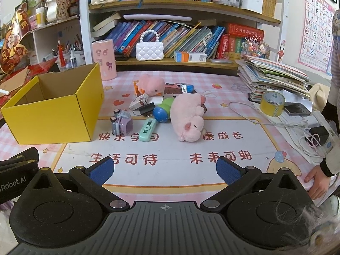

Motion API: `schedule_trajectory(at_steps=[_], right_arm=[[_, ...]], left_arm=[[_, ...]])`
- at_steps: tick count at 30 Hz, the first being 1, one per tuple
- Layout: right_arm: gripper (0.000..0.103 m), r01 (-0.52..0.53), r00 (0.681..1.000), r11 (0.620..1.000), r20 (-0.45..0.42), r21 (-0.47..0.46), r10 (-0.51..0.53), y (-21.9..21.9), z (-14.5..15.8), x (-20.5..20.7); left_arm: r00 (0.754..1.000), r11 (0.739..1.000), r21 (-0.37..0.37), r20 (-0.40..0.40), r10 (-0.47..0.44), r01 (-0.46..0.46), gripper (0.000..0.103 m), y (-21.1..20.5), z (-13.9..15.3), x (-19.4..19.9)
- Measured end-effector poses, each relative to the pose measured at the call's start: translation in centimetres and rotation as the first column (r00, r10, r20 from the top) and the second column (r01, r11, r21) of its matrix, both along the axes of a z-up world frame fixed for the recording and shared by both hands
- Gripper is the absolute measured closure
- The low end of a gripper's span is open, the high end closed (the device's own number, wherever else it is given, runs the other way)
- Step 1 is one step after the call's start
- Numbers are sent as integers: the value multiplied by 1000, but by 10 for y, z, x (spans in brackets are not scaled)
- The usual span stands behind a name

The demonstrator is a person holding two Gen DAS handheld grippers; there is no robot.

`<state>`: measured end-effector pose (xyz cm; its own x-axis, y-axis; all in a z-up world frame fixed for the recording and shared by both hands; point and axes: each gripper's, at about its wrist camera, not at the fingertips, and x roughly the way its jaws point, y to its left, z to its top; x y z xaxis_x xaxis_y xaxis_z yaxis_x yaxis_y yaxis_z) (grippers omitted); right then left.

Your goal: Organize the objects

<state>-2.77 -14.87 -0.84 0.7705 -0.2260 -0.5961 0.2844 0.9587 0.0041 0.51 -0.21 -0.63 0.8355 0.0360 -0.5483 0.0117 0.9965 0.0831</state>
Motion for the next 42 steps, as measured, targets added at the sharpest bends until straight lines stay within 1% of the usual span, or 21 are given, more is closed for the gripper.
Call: schedule_trajectory(at_steps=[16, 27, 30, 36, 39, 42], right_arm=[[0, 25, 999, 1000, -41, 19, -25, -6, -7, 15], [0, 37, 996, 999, -79, 33, -34, -12, -12, 24], [0, 40, 995, 998, -92, 39, -36, -15, -15, 28], [0, 56, 991, 997, -121, 56, -49, -27, -18, 38], [0, 63, 992, 996, -114, 62, -56, -35, -19, 45], [0, 47, 993, 997, -107, 56, -40, -42, -19, 54]], left_arm=[[999, 999, 19, -11, -44, 44, 0, -3, 2, 12], [996, 997, 17, -41, -73, 74, 0, -9, -3, 22], [995, 997, 13, -62, -77, 78, 0, -11, -7, 28], [993, 996, 4, -77, -90, 91, 0, -20, -10, 38], [991, 995, -9, -87, -104, 104, 0, -25, -12, 45], [992, 996, -19, -89, -94, 92, 0, -32, -12, 54]])
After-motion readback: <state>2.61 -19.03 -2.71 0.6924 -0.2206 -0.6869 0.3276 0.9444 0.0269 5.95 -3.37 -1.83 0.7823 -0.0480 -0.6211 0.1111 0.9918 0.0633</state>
